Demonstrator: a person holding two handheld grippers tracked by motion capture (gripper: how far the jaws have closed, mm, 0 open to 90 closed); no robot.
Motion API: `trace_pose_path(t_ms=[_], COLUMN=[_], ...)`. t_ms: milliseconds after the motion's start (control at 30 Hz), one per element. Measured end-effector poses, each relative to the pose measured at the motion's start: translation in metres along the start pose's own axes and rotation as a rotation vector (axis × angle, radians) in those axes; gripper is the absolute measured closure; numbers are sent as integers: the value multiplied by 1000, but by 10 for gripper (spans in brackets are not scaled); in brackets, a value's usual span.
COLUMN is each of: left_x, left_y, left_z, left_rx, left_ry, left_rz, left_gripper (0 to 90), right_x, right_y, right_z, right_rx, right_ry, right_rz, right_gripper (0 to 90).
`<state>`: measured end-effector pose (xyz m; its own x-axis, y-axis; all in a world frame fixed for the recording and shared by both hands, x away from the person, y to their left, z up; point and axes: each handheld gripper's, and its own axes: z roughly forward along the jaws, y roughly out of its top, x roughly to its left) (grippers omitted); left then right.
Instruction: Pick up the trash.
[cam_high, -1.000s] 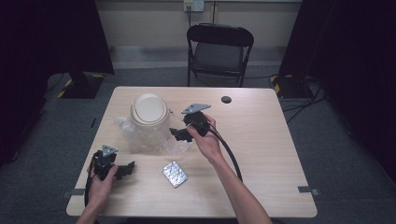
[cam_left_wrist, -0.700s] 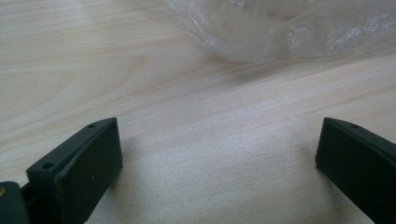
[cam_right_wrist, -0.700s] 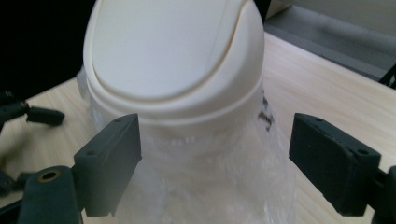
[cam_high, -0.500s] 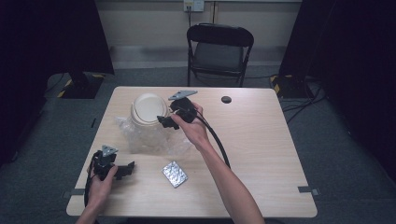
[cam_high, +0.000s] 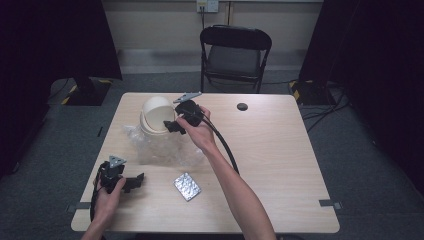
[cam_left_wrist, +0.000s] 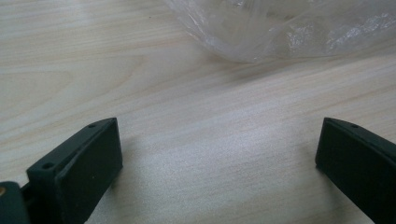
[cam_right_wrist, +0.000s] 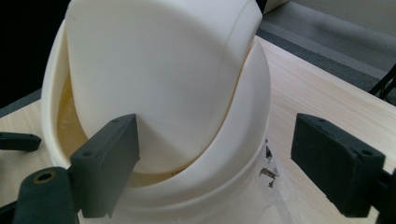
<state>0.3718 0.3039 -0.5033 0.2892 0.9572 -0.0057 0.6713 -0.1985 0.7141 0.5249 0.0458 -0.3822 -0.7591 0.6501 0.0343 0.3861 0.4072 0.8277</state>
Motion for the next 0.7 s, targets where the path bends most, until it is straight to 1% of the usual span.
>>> trace_pose_path(t_ms=[100,167,267,400,433,700], left_x=[0,0,0,0,0,0], left_y=[0,0,0,0,0,0], left_z=[0,0,0,0,0,0], left_rx=[0,0,0,0,0,0], left_ry=[0,0,0,0,0,0], left_rz=[0,-1,0,0,0,0], left_gripper=[0,0,0,0,0,0], right_x=[-2,-2,-3,-3,-3,-5], right_y=[-1,-3,-4,-2,-2,-1], right_z=[4,8,12,17,19,29], right_rx=[2,8,1,8,10,-2], right_ry=[4,-2,0,-14,-14,-20], right_rz=[7,10,20,15,21,30], right_gripper=[134,129,136,140,140,142])
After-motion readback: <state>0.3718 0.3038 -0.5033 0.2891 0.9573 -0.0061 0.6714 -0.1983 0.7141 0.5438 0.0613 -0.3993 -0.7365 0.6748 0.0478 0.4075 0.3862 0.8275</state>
